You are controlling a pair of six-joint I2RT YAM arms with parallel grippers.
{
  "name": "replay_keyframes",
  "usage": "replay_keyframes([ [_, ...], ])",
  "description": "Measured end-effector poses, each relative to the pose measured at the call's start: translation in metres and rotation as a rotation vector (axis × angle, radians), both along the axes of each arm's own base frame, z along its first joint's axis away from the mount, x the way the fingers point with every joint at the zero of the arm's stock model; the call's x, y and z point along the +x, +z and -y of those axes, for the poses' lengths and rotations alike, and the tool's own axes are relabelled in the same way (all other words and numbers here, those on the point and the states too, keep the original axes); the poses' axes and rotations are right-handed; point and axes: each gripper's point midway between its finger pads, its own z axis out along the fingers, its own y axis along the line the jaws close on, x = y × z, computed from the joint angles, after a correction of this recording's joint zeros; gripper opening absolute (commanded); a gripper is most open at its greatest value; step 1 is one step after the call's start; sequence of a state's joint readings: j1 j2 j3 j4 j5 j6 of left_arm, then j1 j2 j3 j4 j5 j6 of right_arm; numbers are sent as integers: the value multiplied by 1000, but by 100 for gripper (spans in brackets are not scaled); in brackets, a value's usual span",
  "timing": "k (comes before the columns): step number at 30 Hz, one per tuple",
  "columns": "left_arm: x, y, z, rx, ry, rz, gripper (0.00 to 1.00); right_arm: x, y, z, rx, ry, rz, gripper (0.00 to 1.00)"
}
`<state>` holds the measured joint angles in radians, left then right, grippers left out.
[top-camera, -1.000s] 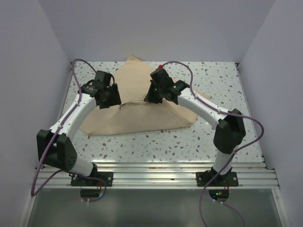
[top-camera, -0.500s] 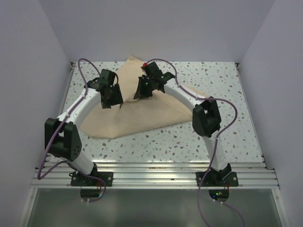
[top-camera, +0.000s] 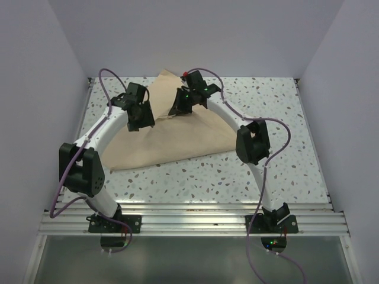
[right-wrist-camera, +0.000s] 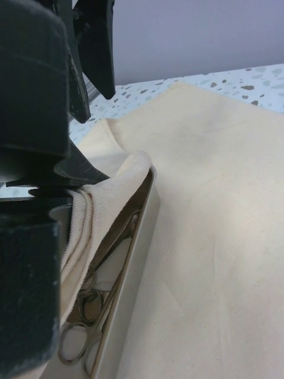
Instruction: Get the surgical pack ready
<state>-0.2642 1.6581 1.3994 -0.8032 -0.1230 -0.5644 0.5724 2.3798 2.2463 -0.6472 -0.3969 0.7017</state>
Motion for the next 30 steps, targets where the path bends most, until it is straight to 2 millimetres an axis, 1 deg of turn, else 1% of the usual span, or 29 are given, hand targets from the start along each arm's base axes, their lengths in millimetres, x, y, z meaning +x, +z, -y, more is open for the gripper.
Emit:
replay_keyframes([
  [5, 2, -8, 0, 7, 1, -20, 64, 5, -25, -4, 4, 4, -45, 3],
  [8, 2, -11, 0, 12, 1, -28, 64, 7, -33, -7, 13, 11, -58, 6],
  [18, 2, -12, -1, 16, -5, -31, 64, 14, -35, -12, 43, 5, -63, 9],
  [24, 2, -13, -1, 17, -4, -34, 64, 19, -46, -11, 45, -7, -79, 10],
  [30, 1, -15, -1, 18, -4, -38, 64, 27, -54, -10, 55, -27, -88, 12],
])
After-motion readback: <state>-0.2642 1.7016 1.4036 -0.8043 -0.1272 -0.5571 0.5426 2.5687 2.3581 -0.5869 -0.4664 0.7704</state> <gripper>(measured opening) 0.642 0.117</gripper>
